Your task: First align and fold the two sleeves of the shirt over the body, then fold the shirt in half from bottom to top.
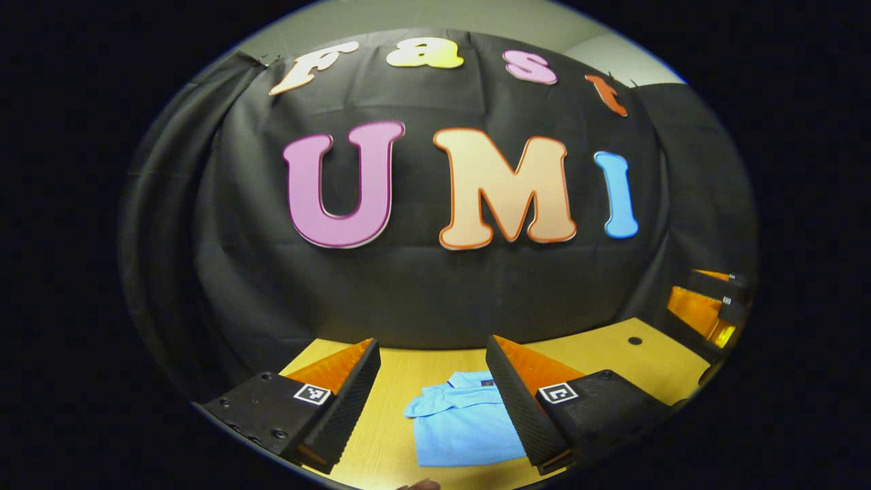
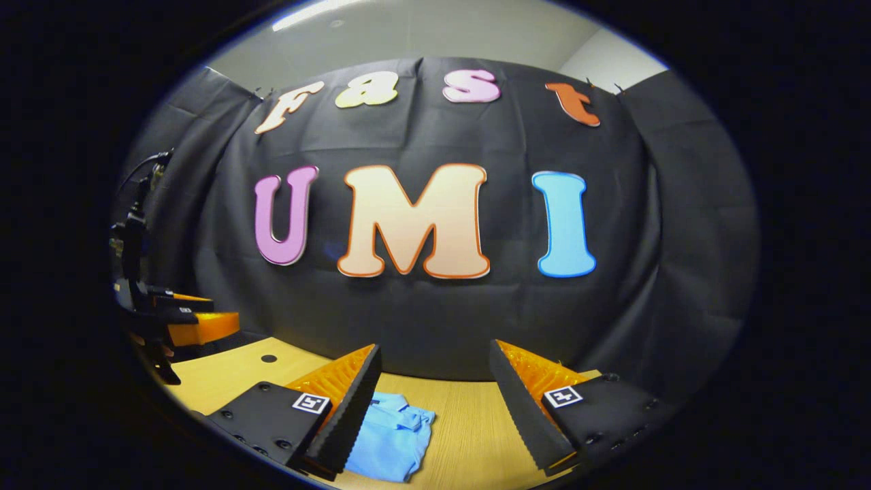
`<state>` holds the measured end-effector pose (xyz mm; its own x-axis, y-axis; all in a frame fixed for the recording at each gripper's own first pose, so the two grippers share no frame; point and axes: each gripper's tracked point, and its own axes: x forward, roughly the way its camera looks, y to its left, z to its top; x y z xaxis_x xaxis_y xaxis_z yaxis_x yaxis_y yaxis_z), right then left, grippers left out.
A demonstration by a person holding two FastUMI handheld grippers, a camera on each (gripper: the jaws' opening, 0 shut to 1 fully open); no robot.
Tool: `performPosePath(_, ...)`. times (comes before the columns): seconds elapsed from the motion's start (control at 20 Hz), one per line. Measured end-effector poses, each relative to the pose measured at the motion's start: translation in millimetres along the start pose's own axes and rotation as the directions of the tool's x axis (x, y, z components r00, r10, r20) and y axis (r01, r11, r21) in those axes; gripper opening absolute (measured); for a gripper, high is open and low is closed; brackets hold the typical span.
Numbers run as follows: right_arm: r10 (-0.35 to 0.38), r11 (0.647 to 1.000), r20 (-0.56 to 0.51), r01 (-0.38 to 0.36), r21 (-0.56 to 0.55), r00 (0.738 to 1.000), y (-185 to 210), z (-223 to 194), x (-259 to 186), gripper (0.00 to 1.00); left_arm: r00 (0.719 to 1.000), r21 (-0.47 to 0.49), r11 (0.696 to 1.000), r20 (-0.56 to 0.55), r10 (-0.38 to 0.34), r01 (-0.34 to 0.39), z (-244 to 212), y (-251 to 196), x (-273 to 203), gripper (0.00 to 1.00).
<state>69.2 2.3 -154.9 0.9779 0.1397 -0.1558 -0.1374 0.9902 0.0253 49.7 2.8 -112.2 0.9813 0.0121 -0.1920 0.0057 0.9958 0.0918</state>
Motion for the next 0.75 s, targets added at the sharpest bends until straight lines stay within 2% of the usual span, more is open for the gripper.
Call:
performPosePath(0.15,-0.003,0.999,0.040,0.001,0.036,0.999,14,24,-49,0.98,0.997,0.022,1.000,0.071,-0.009,0.007,32,-5,-55,0.94)
performPosePath(0.35,-0.019,0.999,0.044,0.016,0.051,0.999,36,41,-103,0.98,0.988,0.018,0.995,0.120,-0.097,0.095,48,-21,-110,0.94)
performPosePath(0.65,-0.022,0.999,0.080,0.018,0.040,0.997,69,65,-158,0.97,0.990,-0.012,0.996,0.116,-0.084,0.086,42,-2,-161,0.92)
performPosePath(0.75,-0.018,0.999,0.067,0.015,0.044,0.998,79,65,-166,0.96,0.991,0.007,0.999,0.123,-0.049,0.049,47,14,-173,0.93)
